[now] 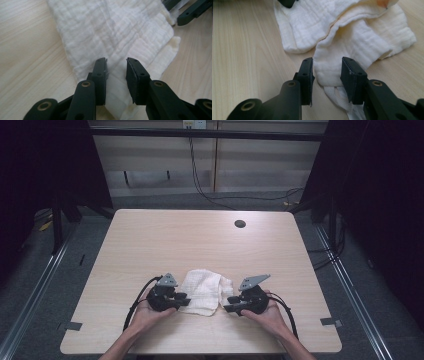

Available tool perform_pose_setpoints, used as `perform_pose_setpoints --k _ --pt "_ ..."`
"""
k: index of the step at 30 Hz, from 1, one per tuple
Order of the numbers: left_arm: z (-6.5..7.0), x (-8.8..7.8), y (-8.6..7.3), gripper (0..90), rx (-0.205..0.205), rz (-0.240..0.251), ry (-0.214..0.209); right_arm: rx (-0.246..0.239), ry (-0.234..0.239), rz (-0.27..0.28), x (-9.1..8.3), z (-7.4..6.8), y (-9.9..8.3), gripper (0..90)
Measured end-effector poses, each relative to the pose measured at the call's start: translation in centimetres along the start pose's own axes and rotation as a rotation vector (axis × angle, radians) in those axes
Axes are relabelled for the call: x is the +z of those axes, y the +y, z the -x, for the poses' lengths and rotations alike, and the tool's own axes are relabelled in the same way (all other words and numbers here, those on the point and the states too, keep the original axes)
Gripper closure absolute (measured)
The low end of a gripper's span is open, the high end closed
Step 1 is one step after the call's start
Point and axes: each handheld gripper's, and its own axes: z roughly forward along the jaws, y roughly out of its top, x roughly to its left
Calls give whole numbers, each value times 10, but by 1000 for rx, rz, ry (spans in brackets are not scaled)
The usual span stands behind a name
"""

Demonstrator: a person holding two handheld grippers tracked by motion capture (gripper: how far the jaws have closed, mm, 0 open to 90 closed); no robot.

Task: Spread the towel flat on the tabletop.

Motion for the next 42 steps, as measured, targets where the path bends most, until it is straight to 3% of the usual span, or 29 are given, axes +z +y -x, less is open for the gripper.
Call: perform_pose_setpoints --k 5,8,10,11,12,13,14,15,17,24,28,29,31,33,35,42 --pt "-5 -4 -2 698 -11 -2 32 -32 5 12 2 -8 -4 636" --pt "-5 -6 -2 689 -33 17 19 -86 -19 7 3 -15 -4 644" --pt "2 -9 3 694 -43 57 -18 -106 -42 6 4 -17 -4 690" --pt "8 -9 7 695 -27 72 -34 -114 -51 6 4 -18 -4 713" --pt "19 -7 15 696 14 82 -46 -120 -66 11 4 -17 -4 774" --pt "19 -7 15 694 14 82 -46 -120 -66 11 4 -17 -4 774" --pt "30 1 23 685 43 62 -80 -103 -70 10 4 -16 -4 807" --pt "30 1 23 676 43 62 -80 -103 -70 10 4 -16 -4 807" --pt "38 11 30 676 85 48 -93 -87 -65 12 4 -14 -3 837" --pt "47 33 39 726 108 18 -130 12 -10 36 -1 -4 -1 872" --pt "50 35 39 723 112 30 -131 45 -16 99 -15 4 6 872" --pt "49 37 38 690 112 31 -125 58 -24 127 -21 8 7 872" --pt "49 39 38 660 115 20 -117 66 -32 131 -23 9 8 871" --pt "51 45 37 570 137 9 -105 82 -44 151 -27 14 7 871" --pt "52 47 38 564 135 32 -106 82 -42 150 -27 14 7 871" --pt "54 56 39 525 150 23 -68 78 -40 143 -26 12 8 868"
